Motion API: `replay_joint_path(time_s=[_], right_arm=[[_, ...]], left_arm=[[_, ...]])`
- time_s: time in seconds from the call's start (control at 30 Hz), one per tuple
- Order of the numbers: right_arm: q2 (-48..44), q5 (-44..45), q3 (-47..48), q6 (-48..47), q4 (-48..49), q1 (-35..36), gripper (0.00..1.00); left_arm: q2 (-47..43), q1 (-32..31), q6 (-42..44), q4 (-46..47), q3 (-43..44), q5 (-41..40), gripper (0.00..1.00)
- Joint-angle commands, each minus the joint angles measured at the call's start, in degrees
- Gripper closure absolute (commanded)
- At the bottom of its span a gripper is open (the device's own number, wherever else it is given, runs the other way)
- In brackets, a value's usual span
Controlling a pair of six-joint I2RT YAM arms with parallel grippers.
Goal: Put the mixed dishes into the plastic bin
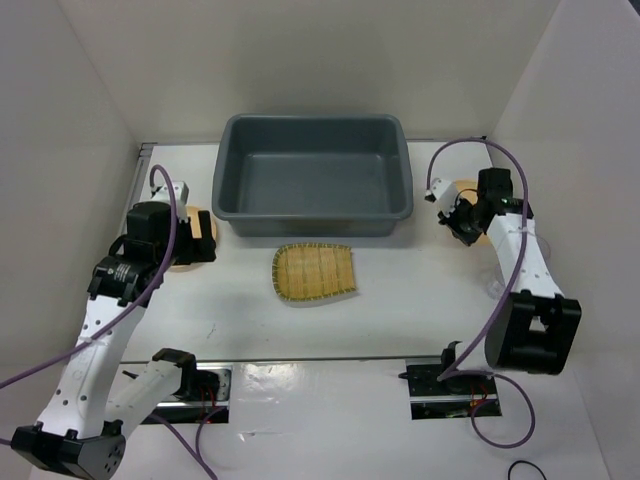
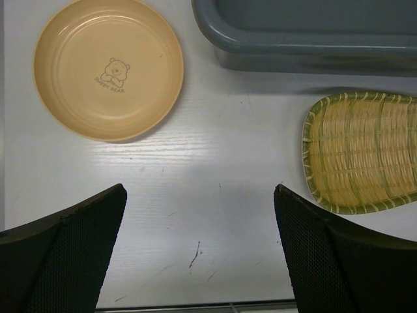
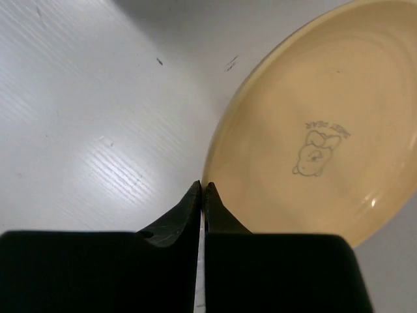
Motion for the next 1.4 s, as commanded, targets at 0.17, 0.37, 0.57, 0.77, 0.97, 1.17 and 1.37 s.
replay_joint_path(time_s=[0.17, 0.37, 0.57, 0.77, 0.97, 1.17, 1.37], right_arm=[[-8.0, -1.5, 15.7, 8.1, -0.2, 6.1, 1.0], [-3.6, 5.4, 34.4, 15.9, -2.6, 23.6, 1.0], [14.8, 9.3, 50.1, 21.6, -7.2, 35.4, 1.0], [38.9, 7.3, 71.3, 24.6, -14.4, 36.7, 1.0], [60.4, 6.6, 96.3, 25.6, -24.1, 37.9, 1.0], [71.5, 8.4, 112.2, 26.7, -29.4, 37.9, 1.0], [74.5, 9.0, 107.6, 26.2, -29.4, 37.4, 1.0]], left_arm=[[-2.6, 0.3, 0.2, 2.5, -0.3, -0.4, 0.0], [-2.6, 0.3, 0.2, 2.5, -0.3, 0.1, 0.0], [-0.6, 0.3, 0.2, 2.5, -0.3, 0.1, 0.0], [-1.7, 0.3, 0.2, 2.5, -0.3, -0.4, 0.0], [-3.3, 0.3, 0.2, 2.5, -0.3, -0.4, 0.0], [-0.7, 0.3, 0.2, 2.5, -0.3, -0.4, 0.0], [0.7, 0.3, 0.2, 2.5, -0.3, -0.4, 0.0]])
